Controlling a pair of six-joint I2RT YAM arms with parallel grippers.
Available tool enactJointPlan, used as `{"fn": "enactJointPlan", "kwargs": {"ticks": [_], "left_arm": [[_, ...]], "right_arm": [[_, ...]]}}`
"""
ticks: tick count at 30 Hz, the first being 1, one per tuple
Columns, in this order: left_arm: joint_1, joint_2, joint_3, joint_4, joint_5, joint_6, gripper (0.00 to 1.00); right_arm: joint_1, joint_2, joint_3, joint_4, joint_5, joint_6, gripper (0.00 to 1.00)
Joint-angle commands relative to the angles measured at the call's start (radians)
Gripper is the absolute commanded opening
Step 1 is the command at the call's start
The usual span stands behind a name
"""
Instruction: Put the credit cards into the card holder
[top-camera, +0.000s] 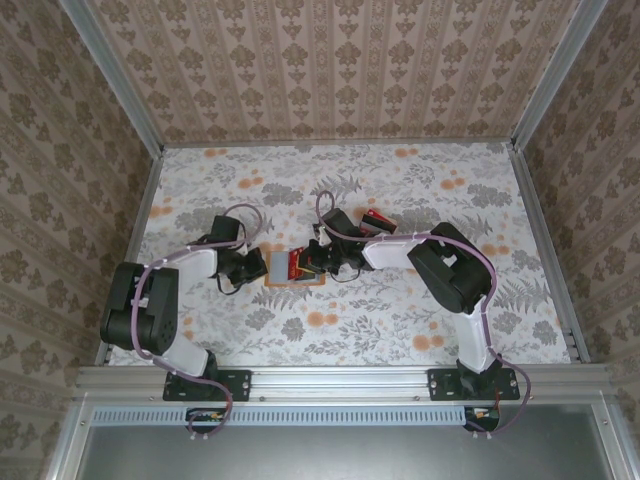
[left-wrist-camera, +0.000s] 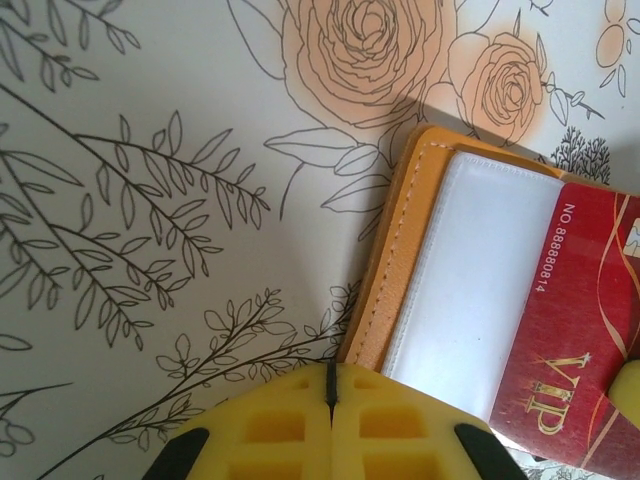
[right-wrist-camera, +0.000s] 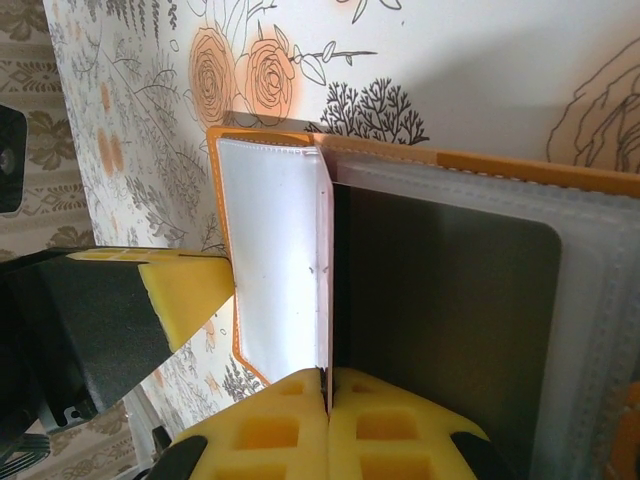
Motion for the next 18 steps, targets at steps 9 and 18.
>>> {"fn": "enactJointPlan", "kwargs": {"ticks": [9, 18], "left_arm": [[-0.037, 0.026, -0.065, -0.026, -0.013, -0.037, 0.02], [-0.044, 0.018, -0.079, -0.010, -0.012, -0.052, 0.01]], "right_arm": [[0.027, -0.032, -0.090, -0.035, 0.024, 0.003, 0.00], [0.012, 0.002, -0.102, 0.033, -0.030, 0.051, 0.00]]}}
